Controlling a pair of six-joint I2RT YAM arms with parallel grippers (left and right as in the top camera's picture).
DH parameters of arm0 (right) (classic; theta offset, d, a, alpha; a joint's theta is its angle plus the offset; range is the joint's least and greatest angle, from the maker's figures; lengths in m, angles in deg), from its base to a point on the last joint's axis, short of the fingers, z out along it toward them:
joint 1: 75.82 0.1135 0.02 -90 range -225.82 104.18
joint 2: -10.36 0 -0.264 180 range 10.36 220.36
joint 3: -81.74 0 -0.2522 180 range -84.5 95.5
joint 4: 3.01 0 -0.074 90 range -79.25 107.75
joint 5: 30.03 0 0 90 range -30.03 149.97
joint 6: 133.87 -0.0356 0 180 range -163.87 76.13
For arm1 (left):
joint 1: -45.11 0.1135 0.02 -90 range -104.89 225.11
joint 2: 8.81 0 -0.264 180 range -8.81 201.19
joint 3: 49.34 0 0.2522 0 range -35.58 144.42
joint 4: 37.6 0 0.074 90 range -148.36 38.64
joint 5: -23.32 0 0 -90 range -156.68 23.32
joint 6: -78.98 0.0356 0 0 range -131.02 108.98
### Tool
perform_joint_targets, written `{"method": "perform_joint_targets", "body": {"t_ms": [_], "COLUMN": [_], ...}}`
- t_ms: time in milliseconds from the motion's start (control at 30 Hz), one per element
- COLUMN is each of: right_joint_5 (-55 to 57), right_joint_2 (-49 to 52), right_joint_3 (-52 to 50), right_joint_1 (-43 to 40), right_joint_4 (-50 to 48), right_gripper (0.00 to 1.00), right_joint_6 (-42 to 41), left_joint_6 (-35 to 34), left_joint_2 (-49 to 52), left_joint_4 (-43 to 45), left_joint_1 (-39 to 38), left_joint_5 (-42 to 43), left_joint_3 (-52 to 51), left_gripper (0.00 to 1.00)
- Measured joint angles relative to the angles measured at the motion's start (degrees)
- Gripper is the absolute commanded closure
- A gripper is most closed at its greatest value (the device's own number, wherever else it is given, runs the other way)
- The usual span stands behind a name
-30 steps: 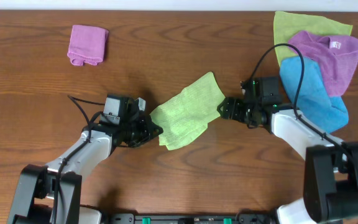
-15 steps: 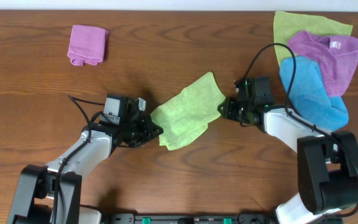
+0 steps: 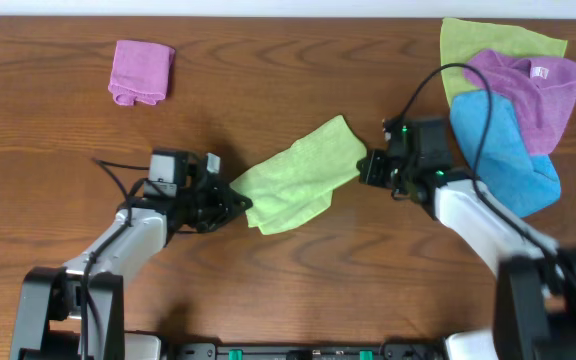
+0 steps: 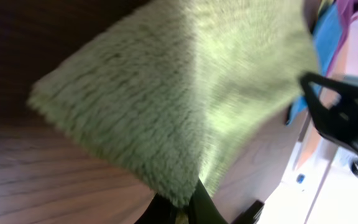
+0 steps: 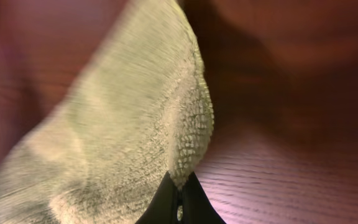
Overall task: Fold the cloth
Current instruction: 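Lift the cloth and pull the grippers apart to stretch it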
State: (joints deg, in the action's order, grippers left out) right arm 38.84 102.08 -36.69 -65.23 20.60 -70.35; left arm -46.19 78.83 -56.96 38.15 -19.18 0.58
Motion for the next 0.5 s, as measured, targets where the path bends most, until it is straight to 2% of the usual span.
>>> {"method": "perform_joint_targets", "body": {"t_ms": [167, 500], "right_joint_5": [-0.15, -1.40], "right_joint_2": [-8.37, -11.06], "right_joint_3": [0.02, 0.02], "right_joint_1": [0.00, 0.04], "right_joint_4": [1.75, 4.98], "right_gripper": [0.99, 0.99], "right_joint_6": [0.37, 0.81], "left_joint_6": [0.04, 0.04], "left_joint_2": [0.00, -0.20], "left_joint_4": [0.02, -0.02], "left_joint_1": [2.36, 2.64], "left_joint_5": [1.90, 4.44], "left_joint_3": [0.00, 0.02], "left_gripper": [0.94, 0.94]}}
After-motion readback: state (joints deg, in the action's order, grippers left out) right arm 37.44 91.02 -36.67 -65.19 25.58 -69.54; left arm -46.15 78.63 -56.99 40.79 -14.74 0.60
